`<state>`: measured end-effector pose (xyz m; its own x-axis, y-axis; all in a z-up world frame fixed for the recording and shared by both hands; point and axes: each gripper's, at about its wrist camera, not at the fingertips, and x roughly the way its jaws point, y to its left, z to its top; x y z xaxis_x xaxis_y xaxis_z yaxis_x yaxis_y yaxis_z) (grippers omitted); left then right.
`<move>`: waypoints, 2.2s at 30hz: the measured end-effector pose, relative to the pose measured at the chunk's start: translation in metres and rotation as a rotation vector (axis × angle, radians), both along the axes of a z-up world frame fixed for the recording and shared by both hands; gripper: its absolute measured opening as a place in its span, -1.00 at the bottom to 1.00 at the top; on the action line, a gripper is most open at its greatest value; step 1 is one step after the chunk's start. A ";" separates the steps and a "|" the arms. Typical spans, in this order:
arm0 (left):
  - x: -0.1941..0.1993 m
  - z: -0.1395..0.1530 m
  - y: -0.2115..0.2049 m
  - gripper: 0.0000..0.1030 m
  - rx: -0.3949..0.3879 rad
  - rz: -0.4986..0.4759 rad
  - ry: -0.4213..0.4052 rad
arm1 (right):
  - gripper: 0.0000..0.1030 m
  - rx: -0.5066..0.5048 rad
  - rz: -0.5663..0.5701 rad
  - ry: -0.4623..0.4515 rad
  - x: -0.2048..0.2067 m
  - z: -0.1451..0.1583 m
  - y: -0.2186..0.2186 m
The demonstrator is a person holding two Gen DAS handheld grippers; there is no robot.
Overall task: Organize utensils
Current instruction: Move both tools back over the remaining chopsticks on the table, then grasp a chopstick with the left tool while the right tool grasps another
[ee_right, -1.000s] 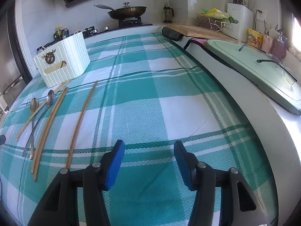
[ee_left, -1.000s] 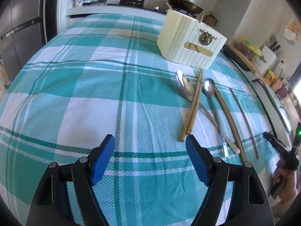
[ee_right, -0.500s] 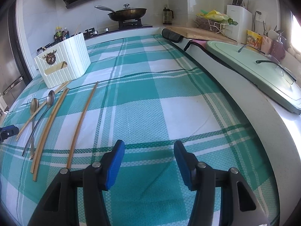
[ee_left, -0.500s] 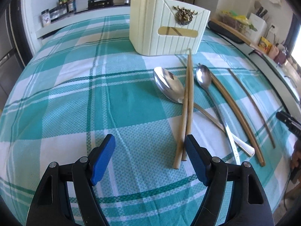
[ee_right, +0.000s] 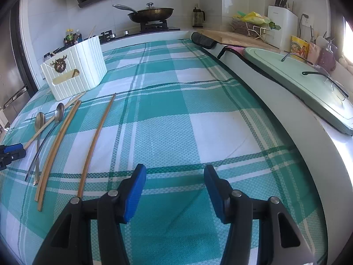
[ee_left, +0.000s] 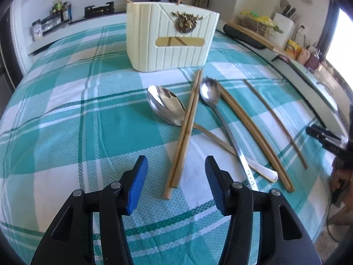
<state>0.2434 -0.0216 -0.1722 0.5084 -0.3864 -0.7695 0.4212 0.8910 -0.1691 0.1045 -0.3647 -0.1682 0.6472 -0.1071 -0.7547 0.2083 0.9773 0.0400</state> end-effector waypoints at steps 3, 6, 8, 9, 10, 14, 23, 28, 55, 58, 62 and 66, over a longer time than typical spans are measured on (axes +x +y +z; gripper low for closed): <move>0.011 0.000 0.008 0.09 -0.014 0.065 0.005 | 0.08 -0.005 0.002 0.002 0.000 0.000 0.001; 0.017 -0.007 0.003 0.07 0.041 0.068 0.015 | 0.08 -0.013 0.006 0.006 0.001 0.000 0.002; 0.015 -0.010 -0.004 0.10 0.068 0.043 0.004 | 0.08 -0.014 0.006 0.005 0.001 0.000 0.002; 0.014 -0.011 -0.007 0.09 0.097 0.036 -0.003 | 0.08 -0.012 0.005 0.005 0.001 0.000 0.001; 0.013 -0.012 -0.011 0.07 0.124 0.027 -0.017 | 0.08 -0.008 0.002 0.004 0.000 0.000 0.000; 0.012 -0.012 -0.014 -0.14 0.123 0.009 -0.021 | 0.08 -0.002 -0.001 0.007 0.001 -0.001 -0.002; 0.006 -0.008 -0.016 -0.73 0.110 -0.028 -0.015 | 0.08 -0.003 0.002 0.012 0.002 -0.002 -0.001; -0.006 -0.001 -0.013 -0.90 0.077 -0.019 -0.043 | 0.08 -0.003 -0.002 0.016 0.002 -0.002 -0.001; -0.057 0.006 0.035 -0.15 -0.022 0.158 -0.038 | 0.08 0.055 0.046 0.008 0.003 0.004 0.008; -0.051 0.014 0.043 -0.13 -0.036 0.179 -0.053 | 0.08 0.119 0.125 0.005 0.010 0.011 0.023; -0.031 0.016 0.056 -0.05 -0.004 0.212 -0.040 | 0.07 0.149 0.232 0.042 0.026 0.011 0.052; -0.006 0.006 0.060 -0.05 0.060 0.204 -0.002 | -0.08 0.057 0.296 0.105 0.040 0.002 0.080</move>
